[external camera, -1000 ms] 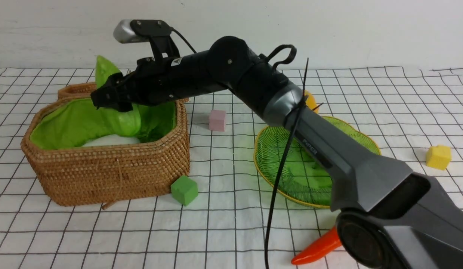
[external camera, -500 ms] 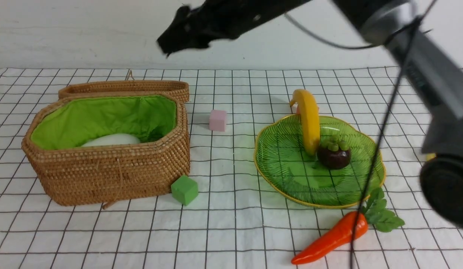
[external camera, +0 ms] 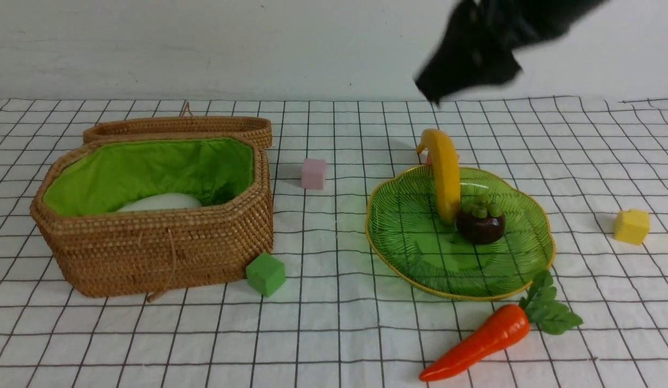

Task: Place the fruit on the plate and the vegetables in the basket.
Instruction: Use the right arm to grab a carrot and put it into the left basket

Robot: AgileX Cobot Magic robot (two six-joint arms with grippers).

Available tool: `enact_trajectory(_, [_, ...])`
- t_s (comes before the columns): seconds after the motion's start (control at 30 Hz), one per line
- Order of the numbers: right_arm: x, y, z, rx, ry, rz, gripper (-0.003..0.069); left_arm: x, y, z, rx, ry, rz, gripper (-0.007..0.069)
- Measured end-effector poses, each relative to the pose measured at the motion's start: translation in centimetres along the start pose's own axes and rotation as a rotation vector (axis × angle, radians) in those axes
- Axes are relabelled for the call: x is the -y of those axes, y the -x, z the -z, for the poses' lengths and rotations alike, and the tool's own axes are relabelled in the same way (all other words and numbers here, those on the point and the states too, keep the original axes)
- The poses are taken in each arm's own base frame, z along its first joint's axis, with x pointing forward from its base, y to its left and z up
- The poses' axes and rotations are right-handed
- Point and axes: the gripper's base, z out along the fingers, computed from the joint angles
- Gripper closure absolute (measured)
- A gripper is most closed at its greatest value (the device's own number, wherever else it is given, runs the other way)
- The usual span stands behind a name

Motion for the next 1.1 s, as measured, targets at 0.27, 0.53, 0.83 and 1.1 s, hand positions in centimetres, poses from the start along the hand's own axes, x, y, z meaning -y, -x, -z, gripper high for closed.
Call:
enact_trajectory(0.27, [-2.0, -11.0, -10.5, -0.418, 0.304, 0.419, 0.0129, 0.0, 0.0, 0.0, 0.000, 0.000, 0.000, 0.0438])
enact_trajectory(0.53, [-3.9, -12.9, -15.2, -0.560, 0.275, 0.636, 0.0139, 0.0, 0.0, 0.0, 0.000, 0.000, 0.000, 0.0431])
enact_trajectory(0.83, [-3.5, -14.6, -19.7, -0.639, 0.297, 0.672, 0.0141, 0.0, 0.0, 0.0, 0.000, 0.000, 0.000, 0.0421])
enact_trajectory(1.1, [-3.0, -16.1, -22.1, -0.733, 0.276, 0.590, 0.0386, 0.0, 0.0, 0.0, 0.000, 0.000, 0.000, 0.0410])
